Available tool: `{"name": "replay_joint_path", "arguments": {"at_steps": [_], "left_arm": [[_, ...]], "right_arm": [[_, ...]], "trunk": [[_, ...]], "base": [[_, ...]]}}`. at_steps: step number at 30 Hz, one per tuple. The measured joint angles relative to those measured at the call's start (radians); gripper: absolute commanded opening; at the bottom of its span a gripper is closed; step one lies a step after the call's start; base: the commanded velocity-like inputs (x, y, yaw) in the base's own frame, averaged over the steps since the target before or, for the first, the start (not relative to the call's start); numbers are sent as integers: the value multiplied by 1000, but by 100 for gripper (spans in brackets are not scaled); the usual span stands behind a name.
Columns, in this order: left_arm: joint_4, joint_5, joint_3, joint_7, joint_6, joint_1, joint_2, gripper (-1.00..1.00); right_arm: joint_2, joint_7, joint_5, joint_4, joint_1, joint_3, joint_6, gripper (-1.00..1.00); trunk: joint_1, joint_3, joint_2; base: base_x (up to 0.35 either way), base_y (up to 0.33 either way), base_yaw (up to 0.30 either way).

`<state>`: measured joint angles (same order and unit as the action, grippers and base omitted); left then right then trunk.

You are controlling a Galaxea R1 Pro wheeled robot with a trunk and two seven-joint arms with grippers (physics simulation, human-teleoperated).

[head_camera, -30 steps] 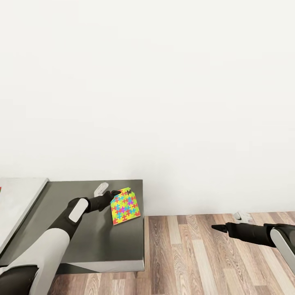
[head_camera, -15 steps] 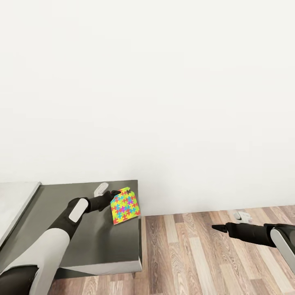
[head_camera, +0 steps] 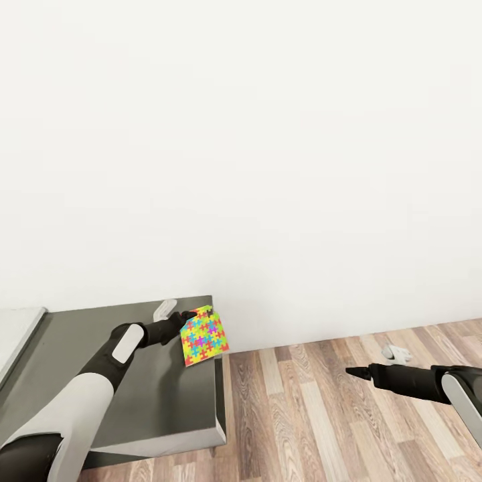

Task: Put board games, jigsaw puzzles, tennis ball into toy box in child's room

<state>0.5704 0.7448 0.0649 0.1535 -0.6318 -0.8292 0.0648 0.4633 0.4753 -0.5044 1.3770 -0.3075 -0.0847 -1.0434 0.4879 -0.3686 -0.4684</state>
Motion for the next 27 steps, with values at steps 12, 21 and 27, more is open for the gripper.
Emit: {"name": "replay_joint_path", "arguments": {"at_steps": [12,21,27], "left_arm": [[0,0,0,0,0,1,0,100],[0,1,2,2,1,3,2,100],[0,3,9,13,2,8,6,100]], "right_arm": [[0,0,0,0,0,0,0,100],[0,-1,0,-1,0,0,0,100],[1,1,-2,-4,0,0,0,100]], "trunk": [[0,0,0],[0,0,0],[0,0,0]], "base": [[0,0,-12],[0,0,-2],[0,0,0]]}}
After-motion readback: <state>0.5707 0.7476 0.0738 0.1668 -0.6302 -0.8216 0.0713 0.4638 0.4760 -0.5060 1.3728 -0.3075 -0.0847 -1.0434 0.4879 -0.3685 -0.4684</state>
